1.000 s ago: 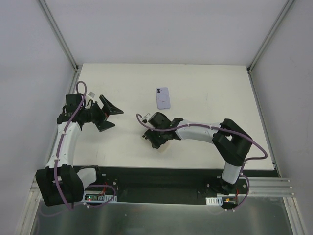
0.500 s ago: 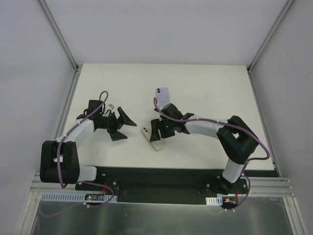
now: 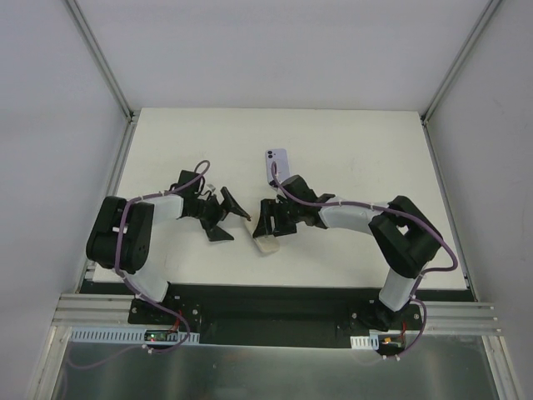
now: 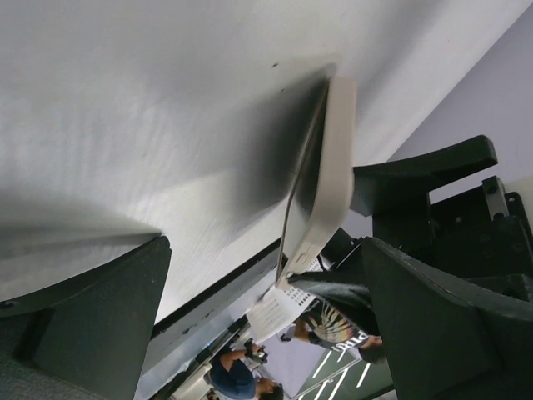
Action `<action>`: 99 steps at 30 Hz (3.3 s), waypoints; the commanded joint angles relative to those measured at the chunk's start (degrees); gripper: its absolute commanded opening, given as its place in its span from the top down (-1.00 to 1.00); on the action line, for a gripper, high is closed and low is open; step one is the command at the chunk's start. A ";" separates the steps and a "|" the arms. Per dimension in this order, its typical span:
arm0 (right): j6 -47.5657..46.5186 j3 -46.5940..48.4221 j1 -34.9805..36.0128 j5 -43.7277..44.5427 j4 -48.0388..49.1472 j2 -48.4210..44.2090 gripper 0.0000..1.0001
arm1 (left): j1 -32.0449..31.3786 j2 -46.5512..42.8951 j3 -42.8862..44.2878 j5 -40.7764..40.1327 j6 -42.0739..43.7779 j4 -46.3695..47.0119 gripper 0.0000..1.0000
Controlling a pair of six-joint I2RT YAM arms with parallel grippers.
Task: Take the phone out of the phone case
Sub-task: Pick up the phone at the center of the board, then adjust the phone.
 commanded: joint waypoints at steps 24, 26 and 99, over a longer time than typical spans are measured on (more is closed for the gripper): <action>5.02 2.20 0.12 -1.30 1.65 -4.21 0.26 | -9.01 5.62 9.46 -2.45 -5.08 6.03 1.00; 2.74 2.28 0.55 1.68 -2.81 -5.97 -0.10 | -8.92 4.66 9.19 -2.28 -5.69 5.94 1.00; 39.89 -16.52 -9.38 -8.59 50.65 -23.14 0.97 | -2.59 -14.33 5.07 15.21 -9.10 29.46 -0.91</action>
